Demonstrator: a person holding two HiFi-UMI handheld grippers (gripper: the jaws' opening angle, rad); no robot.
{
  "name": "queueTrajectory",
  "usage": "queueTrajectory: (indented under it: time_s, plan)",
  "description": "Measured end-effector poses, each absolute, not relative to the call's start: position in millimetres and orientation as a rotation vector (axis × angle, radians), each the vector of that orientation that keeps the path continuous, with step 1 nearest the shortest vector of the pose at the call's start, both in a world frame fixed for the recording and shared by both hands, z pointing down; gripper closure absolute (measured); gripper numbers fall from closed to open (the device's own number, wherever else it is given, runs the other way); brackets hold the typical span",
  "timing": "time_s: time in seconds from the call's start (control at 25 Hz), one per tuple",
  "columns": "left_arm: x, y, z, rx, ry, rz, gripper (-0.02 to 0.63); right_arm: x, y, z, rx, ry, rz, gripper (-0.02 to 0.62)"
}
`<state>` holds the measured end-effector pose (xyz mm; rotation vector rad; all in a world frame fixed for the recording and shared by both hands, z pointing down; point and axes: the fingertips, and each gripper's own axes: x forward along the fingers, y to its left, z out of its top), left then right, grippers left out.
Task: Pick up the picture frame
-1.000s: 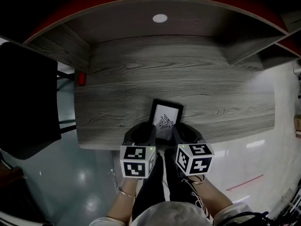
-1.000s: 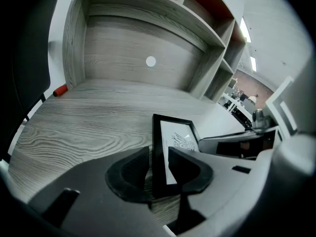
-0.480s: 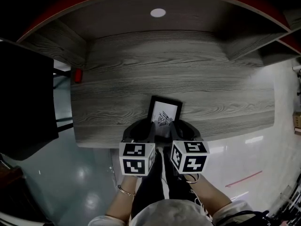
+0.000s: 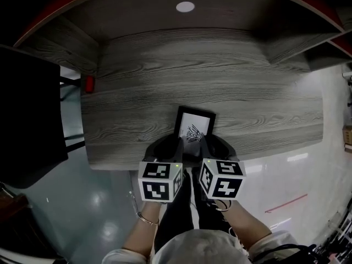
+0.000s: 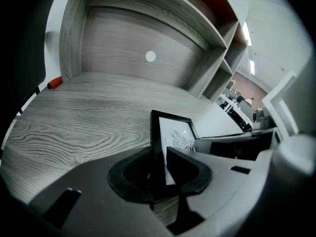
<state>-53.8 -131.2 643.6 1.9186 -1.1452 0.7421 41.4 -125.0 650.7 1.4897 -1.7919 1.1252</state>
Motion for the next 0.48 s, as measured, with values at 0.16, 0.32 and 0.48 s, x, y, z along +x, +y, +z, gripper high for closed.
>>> queueTrajectory:
  time_s: [0.16, 0.32, 0.48]
  plan:
    - [-55, -131, 642, 1.902, -1.152, 0.714, 0.51, 43, -124, 650, 1.538, -1.756, 1.14, 0.52]
    - [-57, -128, 637, 1.898, -1.164, 0.681, 0.528, 43, -124, 648, 1.55, -1.763, 1.167, 0.52]
    - [-59, -126, 632, 1.919, -1.182, 0.672, 0.528, 41, -124, 644, 1.563, -1.776, 1.166, 0.52]
